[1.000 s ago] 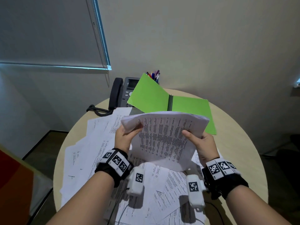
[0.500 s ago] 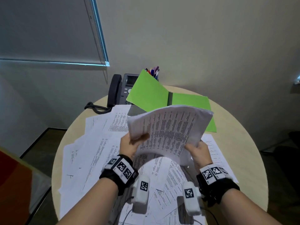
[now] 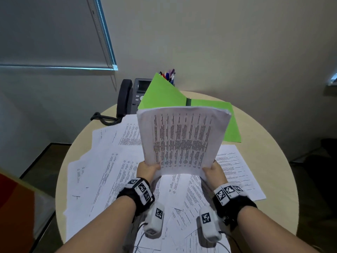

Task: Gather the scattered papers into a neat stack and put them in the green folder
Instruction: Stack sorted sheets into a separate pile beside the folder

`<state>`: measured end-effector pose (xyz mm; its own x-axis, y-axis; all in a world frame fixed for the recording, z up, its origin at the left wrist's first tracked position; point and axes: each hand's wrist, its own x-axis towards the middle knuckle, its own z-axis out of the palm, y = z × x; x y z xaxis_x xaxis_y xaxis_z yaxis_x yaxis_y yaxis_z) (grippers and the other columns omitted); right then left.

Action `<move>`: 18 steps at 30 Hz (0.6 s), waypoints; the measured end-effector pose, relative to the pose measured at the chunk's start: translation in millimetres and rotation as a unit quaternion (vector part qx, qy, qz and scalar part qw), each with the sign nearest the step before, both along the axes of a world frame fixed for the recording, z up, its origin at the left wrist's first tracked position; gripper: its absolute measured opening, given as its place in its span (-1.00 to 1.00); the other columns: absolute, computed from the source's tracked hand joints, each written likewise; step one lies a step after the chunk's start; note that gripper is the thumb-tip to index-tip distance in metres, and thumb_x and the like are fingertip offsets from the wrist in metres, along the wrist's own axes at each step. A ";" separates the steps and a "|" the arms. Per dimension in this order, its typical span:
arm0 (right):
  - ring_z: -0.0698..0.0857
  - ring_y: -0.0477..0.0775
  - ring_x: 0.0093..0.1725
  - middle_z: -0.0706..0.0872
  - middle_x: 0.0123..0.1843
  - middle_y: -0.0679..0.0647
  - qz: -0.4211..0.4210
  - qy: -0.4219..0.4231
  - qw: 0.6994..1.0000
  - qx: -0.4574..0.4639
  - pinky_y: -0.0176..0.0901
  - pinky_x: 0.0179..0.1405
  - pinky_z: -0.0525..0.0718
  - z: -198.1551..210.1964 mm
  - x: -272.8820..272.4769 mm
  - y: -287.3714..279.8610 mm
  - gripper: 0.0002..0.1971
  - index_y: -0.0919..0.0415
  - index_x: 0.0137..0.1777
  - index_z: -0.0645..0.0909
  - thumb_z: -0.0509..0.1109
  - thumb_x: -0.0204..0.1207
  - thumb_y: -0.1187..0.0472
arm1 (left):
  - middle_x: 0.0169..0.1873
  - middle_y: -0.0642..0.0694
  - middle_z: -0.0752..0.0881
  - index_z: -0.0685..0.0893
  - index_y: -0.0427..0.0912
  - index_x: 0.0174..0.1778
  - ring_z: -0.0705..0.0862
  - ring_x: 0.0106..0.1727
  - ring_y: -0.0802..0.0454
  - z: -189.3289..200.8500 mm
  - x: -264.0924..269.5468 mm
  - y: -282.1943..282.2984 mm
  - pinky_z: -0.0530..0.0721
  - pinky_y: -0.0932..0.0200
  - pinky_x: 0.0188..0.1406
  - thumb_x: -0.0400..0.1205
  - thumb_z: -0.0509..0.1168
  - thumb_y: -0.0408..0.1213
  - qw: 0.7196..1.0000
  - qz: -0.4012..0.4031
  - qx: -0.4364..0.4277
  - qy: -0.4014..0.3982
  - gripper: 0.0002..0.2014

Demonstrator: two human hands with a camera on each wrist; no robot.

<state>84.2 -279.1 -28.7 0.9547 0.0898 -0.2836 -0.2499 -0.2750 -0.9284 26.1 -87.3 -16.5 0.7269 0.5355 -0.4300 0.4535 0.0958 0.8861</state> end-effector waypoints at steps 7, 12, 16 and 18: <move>0.71 0.17 0.00 0.77 0.03 0.14 -0.049 -0.022 0.996 -0.078 -0.06 0.00 0.66 6.4 10.6 -37.6 -0.70 0.14 0.12 0.64 0.19 0.50 0.40 | -0.16 -0.15 0.72 0.61 -0.24 0.00 0.68 -0.15 -0.05 7.5 14.3 -19.2 0.68 0.26 -0.34 0.56 0.28 -0.55 0.986 -0.163 0.007 0.034 -0.82; 0.61 0.24 -0.05 0.71 0.04 0.32 -0.093 -0.007 0.977 -0.192 -0.08 -0.12 0.51 -4.0 13.4 -92.7 -0.77 0.23 0.03 0.59 0.17 0.50 0.46 | 0.01 -0.17 0.73 0.62 -0.17 0.13 0.69 0.00 -0.15 -7.3 28.0 -62.9 0.72 0.11 -0.14 0.54 0.24 -0.45 0.958 -0.275 0.056 0.065 -0.74; 0.65 0.31 0.02 0.72 0.14 0.36 -0.116 0.013 0.962 -0.247 -0.06 -0.02 0.56 -13.7 15.5 -131.7 -0.68 0.35 0.20 0.60 0.18 0.50 0.48 | 0.07 -0.23 0.73 0.60 -0.29 0.21 0.70 0.11 -0.21 -18.4 39.7 -96.1 0.70 0.01 0.02 0.59 0.27 -0.39 0.934 -0.329 0.123 0.071 -0.73; 0.62 0.29 -0.01 0.71 0.15 0.36 -0.137 0.018 0.955 -0.262 -0.10 -0.01 0.52 -14.0 19.8 -147.4 -0.69 0.35 0.20 0.59 0.17 0.51 0.47 | 0.10 -0.27 0.74 0.62 -0.28 0.20 0.70 0.15 -0.23 -17.4 48.9 -111.0 0.68 -0.04 0.15 0.57 0.31 -0.34 0.929 -0.337 0.140 0.066 -0.72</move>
